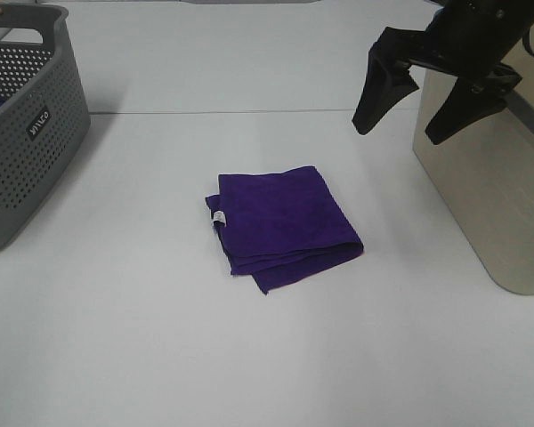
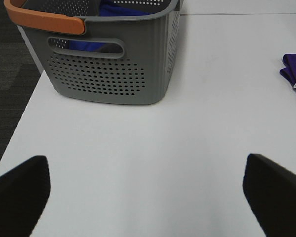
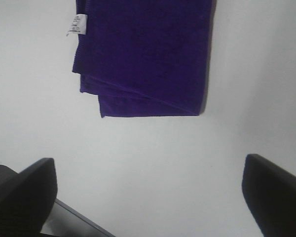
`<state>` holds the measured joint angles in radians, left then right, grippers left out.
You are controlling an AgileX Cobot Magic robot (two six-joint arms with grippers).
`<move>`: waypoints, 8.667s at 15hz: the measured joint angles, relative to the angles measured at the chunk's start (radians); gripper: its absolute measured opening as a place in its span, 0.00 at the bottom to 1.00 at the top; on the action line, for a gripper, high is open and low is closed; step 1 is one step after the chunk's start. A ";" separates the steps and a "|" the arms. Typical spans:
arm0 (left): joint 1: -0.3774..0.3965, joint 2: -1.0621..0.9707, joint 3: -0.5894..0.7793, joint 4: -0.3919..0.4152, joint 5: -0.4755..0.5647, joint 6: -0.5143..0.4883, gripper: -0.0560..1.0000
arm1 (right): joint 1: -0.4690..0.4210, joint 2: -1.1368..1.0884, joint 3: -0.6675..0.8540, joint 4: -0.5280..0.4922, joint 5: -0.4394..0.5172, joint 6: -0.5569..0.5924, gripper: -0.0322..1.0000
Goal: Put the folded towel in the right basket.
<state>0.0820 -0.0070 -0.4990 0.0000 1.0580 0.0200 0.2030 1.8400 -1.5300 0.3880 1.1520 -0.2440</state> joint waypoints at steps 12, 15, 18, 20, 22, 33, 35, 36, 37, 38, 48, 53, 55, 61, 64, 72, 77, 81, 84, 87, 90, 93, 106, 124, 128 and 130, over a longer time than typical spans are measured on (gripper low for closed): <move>0.000 0.000 0.000 0.000 0.000 0.000 0.99 | 0.058 0.283 -0.002 0.023 -0.179 0.026 0.95; 0.000 0.000 0.000 0.000 0.000 0.000 0.99 | 0.093 0.318 -0.002 0.023 -0.241 0.027 0.95; 0.000 0.000 0.000 0.000 0.000 0.000 0.99 | 0.095 0.340 -0.002 -0.079 -0.271 0.080 0.95; 0.000 0.000 0.000 0.000 0.000 0.000 0.99 | 0.093 0.341 -0.002 -0.109 -0.272 0.107 0.95; 0.000 0.000 0.000 0.000 0.000 0.000 0.99 | 0.093 0.364 -0.002 -0.093 -0.272 0.110 0.95; 0.000 0.000 0.000 0.000 0.000 0.000 0.99 | 0.093 0.405 -0.008 0.000 -0.270 0.106 0.95; 0.000 0.000 0.000 0.000 0.000 0.000 0.99 | 0.104 0.410 -0.009 0.044 -0.271 0.103 0.94; 0.000 0.000 0.000 0.000 0.000 0.000 0.99 | 0.135 0.426 -0.015 0.098 -0.272 0.096 0.92; 0.000 0.000 0.000 0.000 0.000 0.000 0.99 | 0.142 0.431 -0.018 0.107 -0.273 0.095 0.92; 0.000 0.000 0.000 0.000 0.000 0.000 0.99 | 0.169 0.436 -0.020 0.137 -0.287 0.094 0.89; 0.000 0.000 0.000 0.000 0.000 0.000 0.99 | 0.232 0.481 -0.020 0.226 -0.420 0.104 0.23; 0.000 0.000 0.000 0.000 0.000 0.000 0.99 | 0.232 0.487 -0.020 0.237 -0.415 0.110 0.07; 0.000 0.000 0.000 0.000 0.000 0.000 0.99 | 0.232 0.466 -0.016 0.220 -0.396 0.114 0.07; 0.000 0.000 0.000 0.000 0.000 0.000 0.99 | 0.232 0.183 -0.008 0.026 -0.258 0.211 0.07; 0.000 0.000 0.000 0.000 0.000 0.000 0.99 | 0.232 -0.010 -0.018 -0.026 -0.209 0.218 0.07; 0.000 0.000 0.000 0.000 0.000 0.000 0.99 | 0.015 -0.095 -0.336 -0.259 -0.088 0.269 0.07; 0.000 0.000 0.000 0.000 0.000 0.000 0.99 | -0.223 -0.039 -0.400 -0.250 -0.159 0.244 0.07; 0.000 0.000 0.000 0.000 0.000 0.000 0.99 | -0.340 0.036 -0.400 -0.208 -0.172 0.206 0.07; 0.000 0.000 0.000 0.000 0.000 0.000 0.99 | -0.346 0.054 -0.400 -0.208 -0.188 0.181 0.07; 0.000 0.000 0.000 0.000 0.000 0.000 0.99 | -0.347 0.107 -0.403 -0.245 -0.179 0.181 0.07; 0.000 0.000 0.000 0.000 0.000 0.000 0.99 | -0.347 0.144 -0.403 -0.266 -0.114 0.181 0.07; 0.000 0.000 0.000 0.000 0.000 0.000 0.99 | -0.348 0.194 -0.403 -0.271 -0.051 0.181 0.07; 0.000 0.000 0.000 0.000 0.000 0.000 0.99 | -0.348 0.008 -0.400 -0.265 0.054 0.064 0.94; 0.000 0.000 0.000 0.000 0.000 0.000 0.99 | -0.280 -1.648 0.788 -0.336 0.052 0.102 0.94; 0.000 0.000 0.000 0.000 0.000 0.000 0.99 | -0.280 -1.804 0.888 -0.336 0.051 0.102 0.94; 0.000 0.000 0.000 0.000 0.000 0.000 0.99 | -0.280 -1.844 0.931 -0.338 0.058 0.102 0.94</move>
<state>0.0820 -0.0070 -0.4990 0.0000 1.0580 0.0200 -0.0770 -0.0040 -0.5990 0.0500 1.2100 -0.1420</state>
